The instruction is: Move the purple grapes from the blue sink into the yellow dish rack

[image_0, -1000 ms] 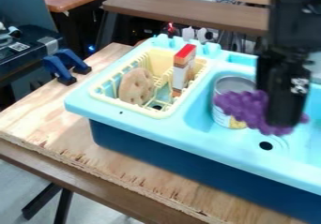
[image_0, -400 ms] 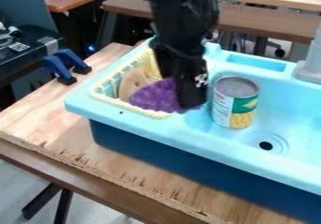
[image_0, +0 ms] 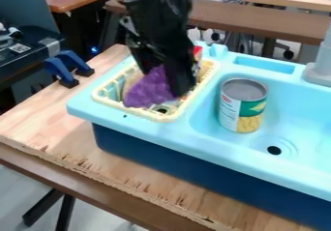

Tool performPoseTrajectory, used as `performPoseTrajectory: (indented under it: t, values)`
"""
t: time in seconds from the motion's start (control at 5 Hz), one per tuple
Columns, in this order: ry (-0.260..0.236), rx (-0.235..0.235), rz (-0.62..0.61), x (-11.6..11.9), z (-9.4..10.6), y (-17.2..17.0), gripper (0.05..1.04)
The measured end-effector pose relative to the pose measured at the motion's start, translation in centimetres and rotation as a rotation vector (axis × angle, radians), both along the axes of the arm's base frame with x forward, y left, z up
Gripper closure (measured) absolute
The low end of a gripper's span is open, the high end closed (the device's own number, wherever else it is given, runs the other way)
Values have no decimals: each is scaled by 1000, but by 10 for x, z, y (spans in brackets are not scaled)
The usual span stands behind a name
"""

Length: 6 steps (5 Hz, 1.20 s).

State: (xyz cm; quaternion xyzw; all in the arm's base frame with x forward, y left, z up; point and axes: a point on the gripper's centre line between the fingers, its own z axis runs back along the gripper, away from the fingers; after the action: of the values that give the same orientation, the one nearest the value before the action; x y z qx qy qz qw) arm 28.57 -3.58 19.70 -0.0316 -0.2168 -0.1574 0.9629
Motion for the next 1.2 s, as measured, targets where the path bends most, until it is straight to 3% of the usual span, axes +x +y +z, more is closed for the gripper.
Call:
performPoseTrajectory:
  t: [0.2, 1.2]
  values:
    - [55, -37, 26, 8, -12, 10, 272]
    - [140, -69, 202, 49, -40, 51, 272]
